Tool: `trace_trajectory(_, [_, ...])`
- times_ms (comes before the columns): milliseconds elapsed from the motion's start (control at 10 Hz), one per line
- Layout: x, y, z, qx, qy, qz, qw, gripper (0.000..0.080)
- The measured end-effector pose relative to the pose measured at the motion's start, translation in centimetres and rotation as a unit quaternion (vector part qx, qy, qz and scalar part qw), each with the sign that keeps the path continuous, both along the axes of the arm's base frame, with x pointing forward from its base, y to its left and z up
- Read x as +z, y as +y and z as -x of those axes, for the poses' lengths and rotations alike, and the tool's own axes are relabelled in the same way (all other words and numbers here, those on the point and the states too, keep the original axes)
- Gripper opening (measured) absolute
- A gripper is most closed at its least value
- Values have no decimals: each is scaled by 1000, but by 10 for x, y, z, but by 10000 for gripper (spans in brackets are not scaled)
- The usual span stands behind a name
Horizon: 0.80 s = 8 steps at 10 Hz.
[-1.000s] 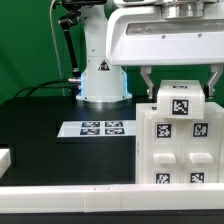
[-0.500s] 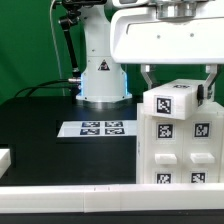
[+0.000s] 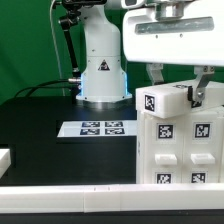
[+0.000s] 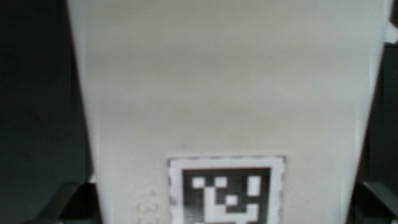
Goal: Assemble cabinet
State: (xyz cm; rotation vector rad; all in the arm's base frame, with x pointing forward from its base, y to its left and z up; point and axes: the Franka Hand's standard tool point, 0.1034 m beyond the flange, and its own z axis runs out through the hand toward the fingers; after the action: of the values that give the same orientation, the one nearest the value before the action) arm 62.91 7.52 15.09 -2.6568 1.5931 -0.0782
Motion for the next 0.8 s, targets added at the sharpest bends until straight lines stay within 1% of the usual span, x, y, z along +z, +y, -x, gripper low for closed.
trace_trajectory(300, [0,-1,1,-86,4,-5,996,563])
trace_trajectory(500, [-1,-1,3,-171,8,-10,985,563])
trace_trajectory(700, [-1,-1,3,-212,11,-12,977,563])
trace_trajectory(800, [0,-1,4,-255,13,-18,967,563])
